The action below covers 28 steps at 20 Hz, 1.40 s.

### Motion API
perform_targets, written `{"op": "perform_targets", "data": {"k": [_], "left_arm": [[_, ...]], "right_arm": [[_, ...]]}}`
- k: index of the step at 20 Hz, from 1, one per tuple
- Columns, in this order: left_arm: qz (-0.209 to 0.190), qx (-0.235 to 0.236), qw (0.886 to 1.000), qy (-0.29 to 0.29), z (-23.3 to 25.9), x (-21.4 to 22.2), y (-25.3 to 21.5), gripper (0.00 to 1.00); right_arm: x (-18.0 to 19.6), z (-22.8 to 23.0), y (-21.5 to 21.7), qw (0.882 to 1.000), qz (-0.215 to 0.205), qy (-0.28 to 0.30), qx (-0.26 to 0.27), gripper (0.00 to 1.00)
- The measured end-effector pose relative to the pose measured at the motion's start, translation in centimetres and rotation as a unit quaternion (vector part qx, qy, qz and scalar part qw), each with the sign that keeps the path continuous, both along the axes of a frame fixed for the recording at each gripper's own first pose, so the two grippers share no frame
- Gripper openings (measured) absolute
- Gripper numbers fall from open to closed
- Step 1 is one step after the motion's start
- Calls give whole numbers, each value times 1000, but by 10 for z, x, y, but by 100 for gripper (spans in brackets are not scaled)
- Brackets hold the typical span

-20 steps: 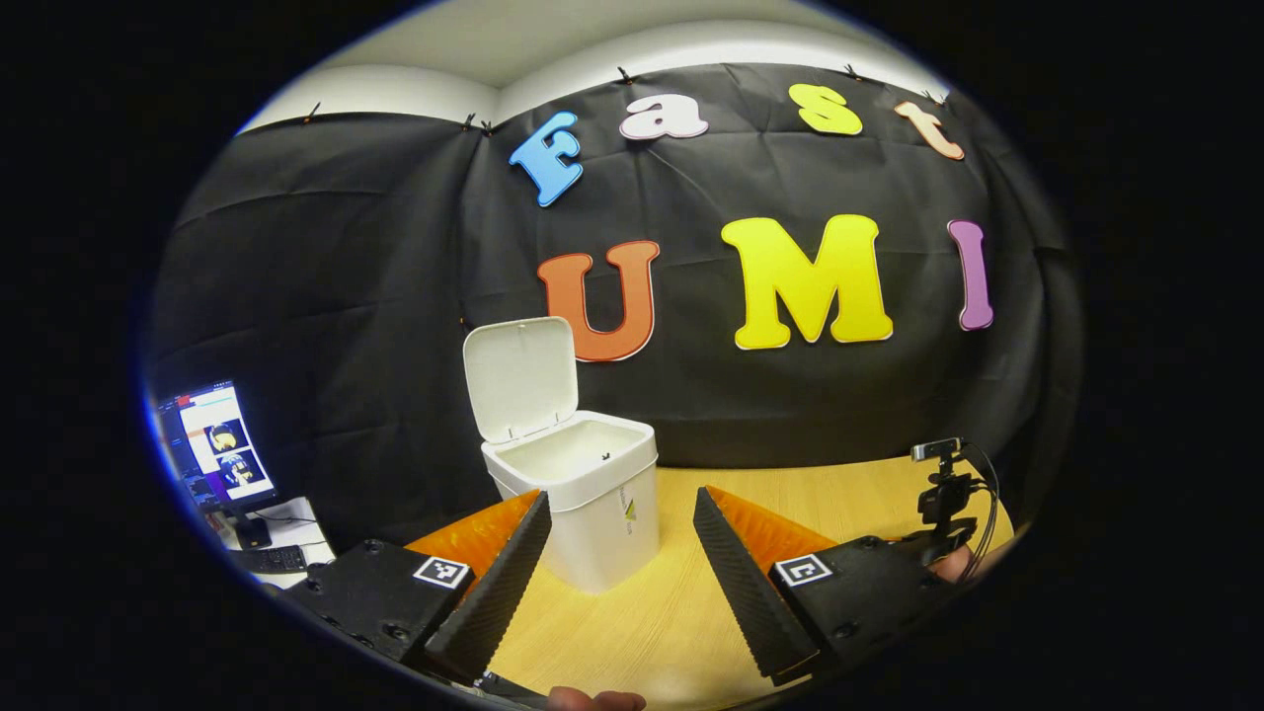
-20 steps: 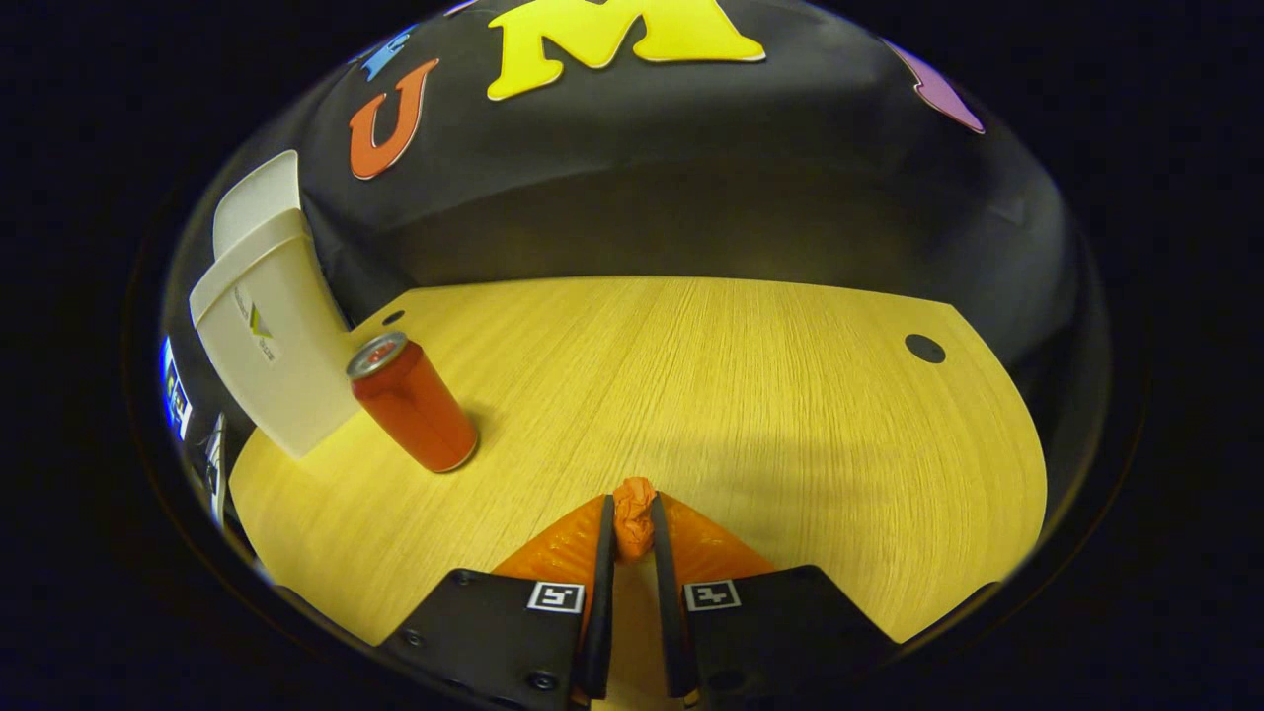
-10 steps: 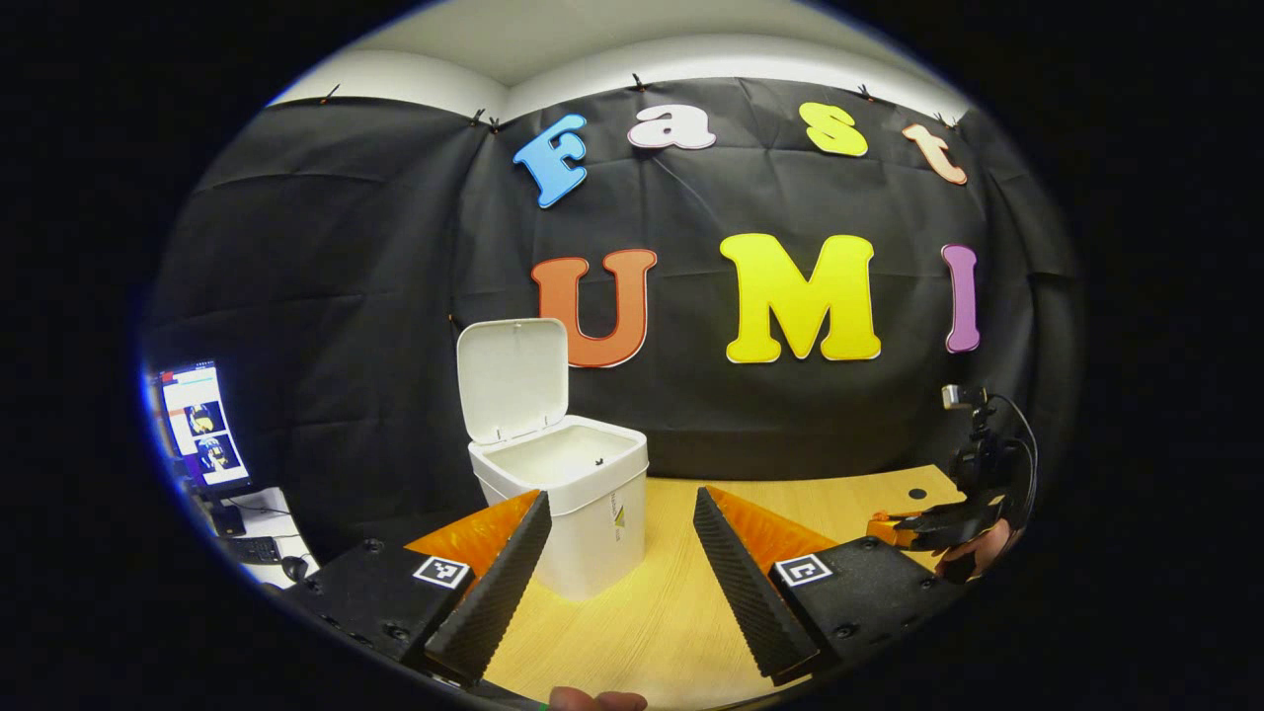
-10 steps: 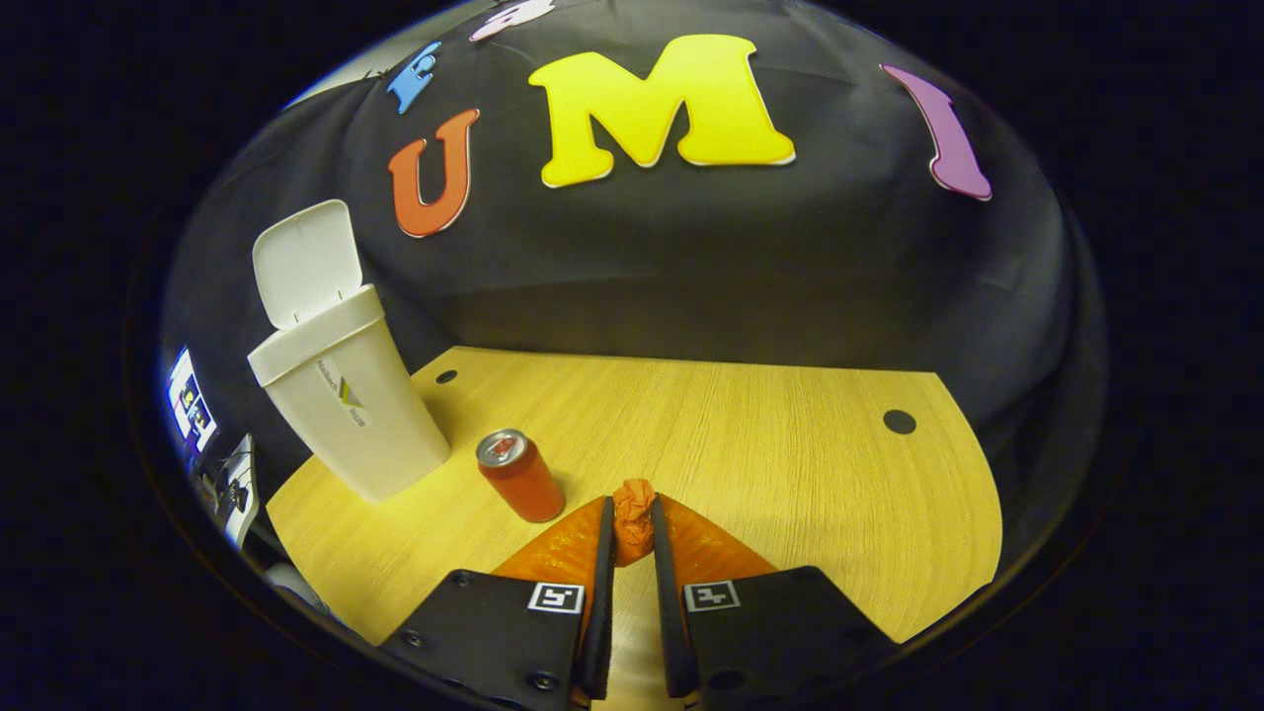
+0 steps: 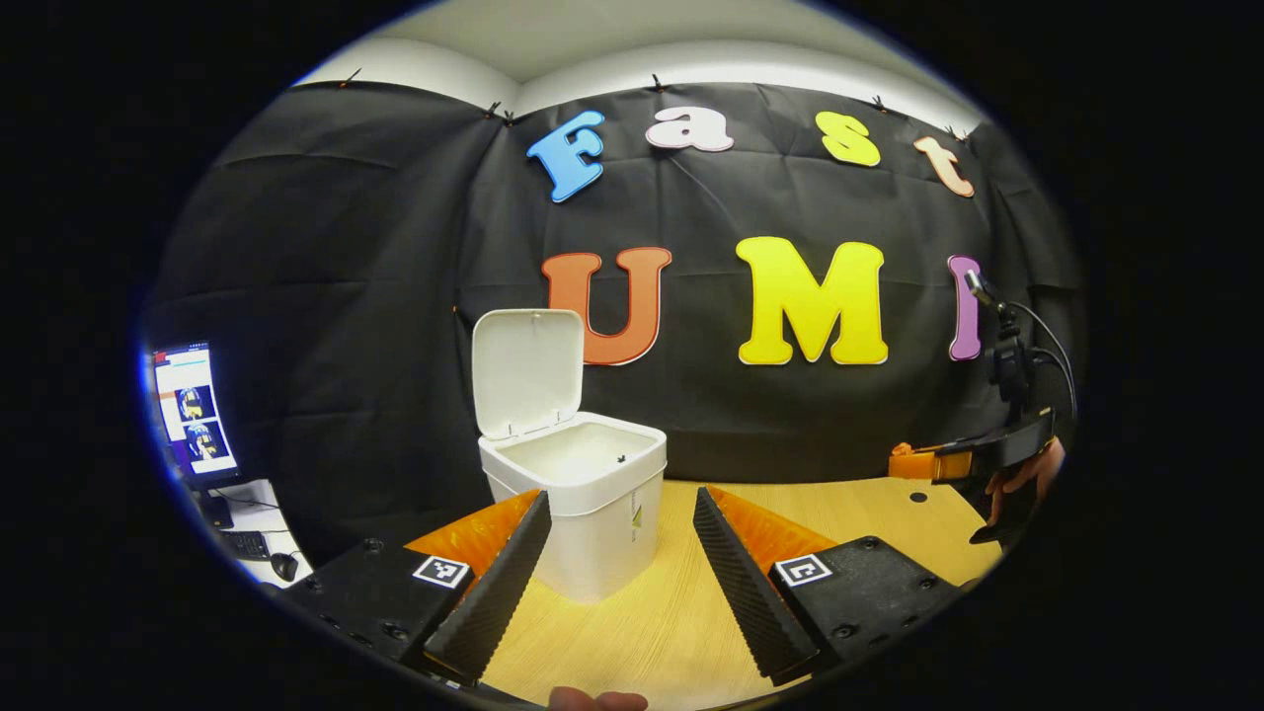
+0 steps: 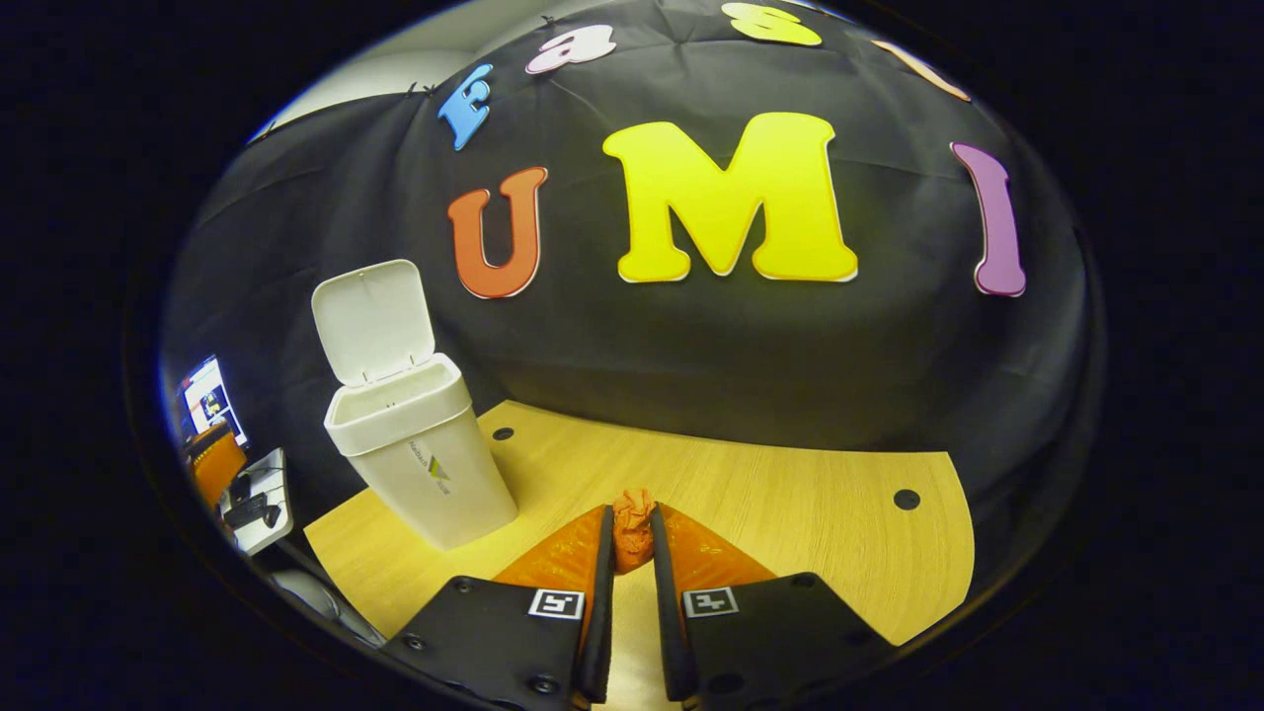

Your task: Press the lid of the desktop garbage bin to open it, pick up the crumpled paper on the desktop and throw it into the bin, then pick up the pop can on the desktop and drop it into the bin, and finally close the garbage bin lid.

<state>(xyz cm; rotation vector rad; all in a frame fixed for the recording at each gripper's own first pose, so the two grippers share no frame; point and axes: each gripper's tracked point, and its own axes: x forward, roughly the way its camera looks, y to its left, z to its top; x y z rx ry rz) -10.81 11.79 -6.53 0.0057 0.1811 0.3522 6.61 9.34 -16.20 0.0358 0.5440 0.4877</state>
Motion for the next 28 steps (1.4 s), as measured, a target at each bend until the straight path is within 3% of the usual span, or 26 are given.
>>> {"op": "perform_targets", "data": {"k": [12,21,28], "left_arm": [[78,-8,997,-6,2,-43,80,96],[161,-19,987,-5,6,-103,131,96],[206,-14,978,-6,11,-141,150,96]], "right_arm": [[15,78,169,992,102,-56,45,22],[19,57,304,981,180,-61,37,22],[26,22,368,977,206,-50,8,22]]}}
